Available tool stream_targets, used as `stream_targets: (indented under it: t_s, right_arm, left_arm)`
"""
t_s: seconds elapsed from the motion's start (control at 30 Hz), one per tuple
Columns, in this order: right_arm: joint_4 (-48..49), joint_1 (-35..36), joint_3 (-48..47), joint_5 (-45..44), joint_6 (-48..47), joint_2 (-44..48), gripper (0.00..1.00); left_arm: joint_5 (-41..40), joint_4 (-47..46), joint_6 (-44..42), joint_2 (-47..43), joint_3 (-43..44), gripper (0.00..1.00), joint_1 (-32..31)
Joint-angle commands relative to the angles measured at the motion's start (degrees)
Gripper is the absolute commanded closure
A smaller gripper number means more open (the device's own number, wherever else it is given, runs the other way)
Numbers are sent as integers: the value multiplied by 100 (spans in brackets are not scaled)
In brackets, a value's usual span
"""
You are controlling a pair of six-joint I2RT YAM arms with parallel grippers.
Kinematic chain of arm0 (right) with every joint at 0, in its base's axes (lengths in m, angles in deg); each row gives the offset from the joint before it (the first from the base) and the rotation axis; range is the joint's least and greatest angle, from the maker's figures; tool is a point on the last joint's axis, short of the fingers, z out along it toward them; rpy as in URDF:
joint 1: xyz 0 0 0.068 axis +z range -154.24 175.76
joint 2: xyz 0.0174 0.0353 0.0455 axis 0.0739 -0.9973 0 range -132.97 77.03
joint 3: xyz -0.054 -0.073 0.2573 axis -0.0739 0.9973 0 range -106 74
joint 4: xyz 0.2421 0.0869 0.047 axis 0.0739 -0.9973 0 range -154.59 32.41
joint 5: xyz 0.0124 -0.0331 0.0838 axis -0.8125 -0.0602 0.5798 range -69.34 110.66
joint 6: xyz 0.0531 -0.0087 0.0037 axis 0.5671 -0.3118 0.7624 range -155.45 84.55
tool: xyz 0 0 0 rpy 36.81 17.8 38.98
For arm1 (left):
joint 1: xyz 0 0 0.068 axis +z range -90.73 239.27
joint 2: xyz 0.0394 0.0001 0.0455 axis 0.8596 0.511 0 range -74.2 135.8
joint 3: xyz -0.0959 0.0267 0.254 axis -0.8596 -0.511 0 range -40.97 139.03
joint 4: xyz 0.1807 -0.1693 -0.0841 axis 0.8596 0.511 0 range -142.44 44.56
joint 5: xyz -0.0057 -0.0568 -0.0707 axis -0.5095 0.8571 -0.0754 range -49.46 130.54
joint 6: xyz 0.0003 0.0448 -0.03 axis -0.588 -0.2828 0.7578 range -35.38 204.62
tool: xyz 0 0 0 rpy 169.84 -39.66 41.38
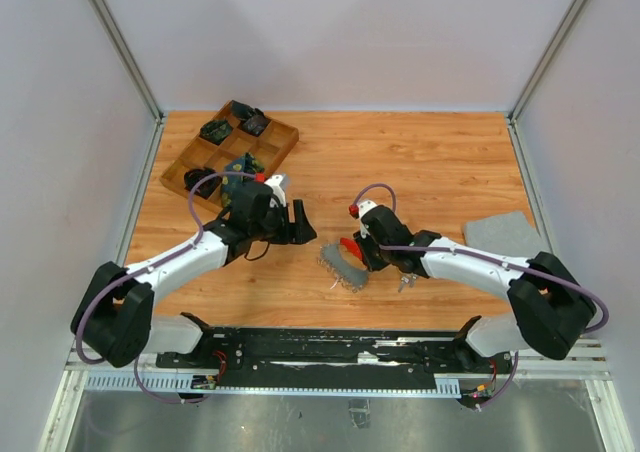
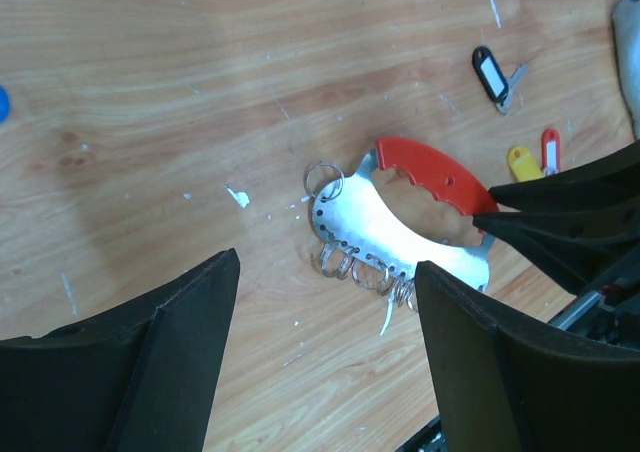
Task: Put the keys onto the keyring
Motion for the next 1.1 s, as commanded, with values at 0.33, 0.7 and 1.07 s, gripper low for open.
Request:
stream_targets:
  t_s: [0.33,0.7,1.07]
  right_arm:
    - [340,72,149,-43,-45,264,83]
    - [-995,77,42,-108,1815,597,61]
    - [-581,73,461,872,2341,651,65]
  left_arm:
    - [80,-323,-322,955,542,25,-288]
    - [-660,286,-261,1220,621,34,-609]
    - [-808,292,-151,1032,336,36,-690]
